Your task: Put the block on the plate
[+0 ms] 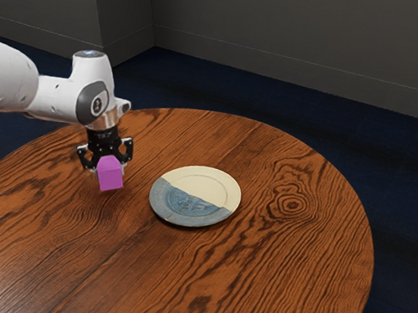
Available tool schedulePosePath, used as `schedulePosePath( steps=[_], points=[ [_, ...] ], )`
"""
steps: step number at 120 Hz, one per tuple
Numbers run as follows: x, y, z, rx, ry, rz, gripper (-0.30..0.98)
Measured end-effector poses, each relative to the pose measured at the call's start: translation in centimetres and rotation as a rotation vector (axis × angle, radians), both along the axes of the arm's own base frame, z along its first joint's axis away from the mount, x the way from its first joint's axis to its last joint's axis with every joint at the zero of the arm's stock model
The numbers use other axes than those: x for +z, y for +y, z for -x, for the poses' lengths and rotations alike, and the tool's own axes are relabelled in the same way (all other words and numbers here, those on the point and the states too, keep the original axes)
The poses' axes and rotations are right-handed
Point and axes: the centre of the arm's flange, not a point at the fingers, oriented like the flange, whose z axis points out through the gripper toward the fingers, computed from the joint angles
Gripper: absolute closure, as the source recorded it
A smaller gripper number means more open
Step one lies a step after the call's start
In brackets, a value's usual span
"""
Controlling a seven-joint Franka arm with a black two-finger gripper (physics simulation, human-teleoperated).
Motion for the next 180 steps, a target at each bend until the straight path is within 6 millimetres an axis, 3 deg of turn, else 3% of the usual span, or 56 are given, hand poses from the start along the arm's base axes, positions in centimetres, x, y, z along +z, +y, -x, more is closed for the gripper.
schedulePosePath(
  steps=[16, 40, 51, 67, 83, 93, 114, 127, 140, 150, 164, 180],
  points=[
    [2.2, -4.9, -1.0, -0.070, -0.037, 0.002, 0.29],
    [5.1, -14.4, -3.3, -0.206, -0.105, 0.001, 0.29],
    [4.5, -17.9, -5.5, -0.254, -0.127, -0.007, 0.29],
    [1.6, -20.7, -6.9, -0.276, -0.111, 0.005, 0.29],
    [0.1, -21.3, -7.2, -0.272, -0.098, 0.015, 0.19],
    [0.5, -21.4, -7.2, -0.271, -0.104, 0.020, 0.13],
    [8.1, -21.8, -6.4, -0.292, -0.180, 0.045, 0.06],
    [13.5, -21.2, -3.6, -0.349, -0.159, 0.050, 0.03],
    [16.2, -21.0, 0.5, -0.469, -0.115, 0.028, 0.02],
    [17.5, -20.4, 2.3, -0.556, -0.085, 0.008, 0.01],
    [18.8, -19.4, 2.9, -0.664, -0.065, 0.001, 0.01],
    [22.1, -17.6, 2.5, -0.763, -0.073, 0.008, 0.00]
  ],
)
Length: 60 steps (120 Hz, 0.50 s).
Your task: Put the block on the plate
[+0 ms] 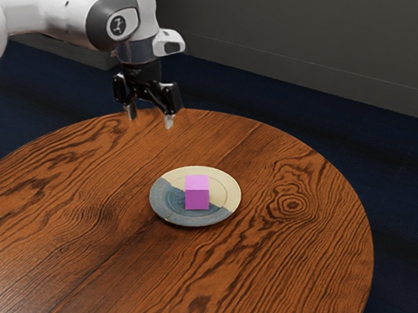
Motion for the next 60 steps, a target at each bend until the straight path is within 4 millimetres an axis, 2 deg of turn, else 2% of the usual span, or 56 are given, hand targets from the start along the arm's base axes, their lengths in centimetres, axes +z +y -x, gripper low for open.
schedulePosePath(
  steps=[15, 33, 60],
  points=[
    [3.0, 1.3, 0.5, -0.087, -0.003, 0.001, 0.00],
    [5.7, 1.8, 1.1, -0.184, -0.003, -0.002, 0.00],
    [6.0, 1.9, 1.6, -0.297, 0.025, -0.002, 0.00]
  ],
)
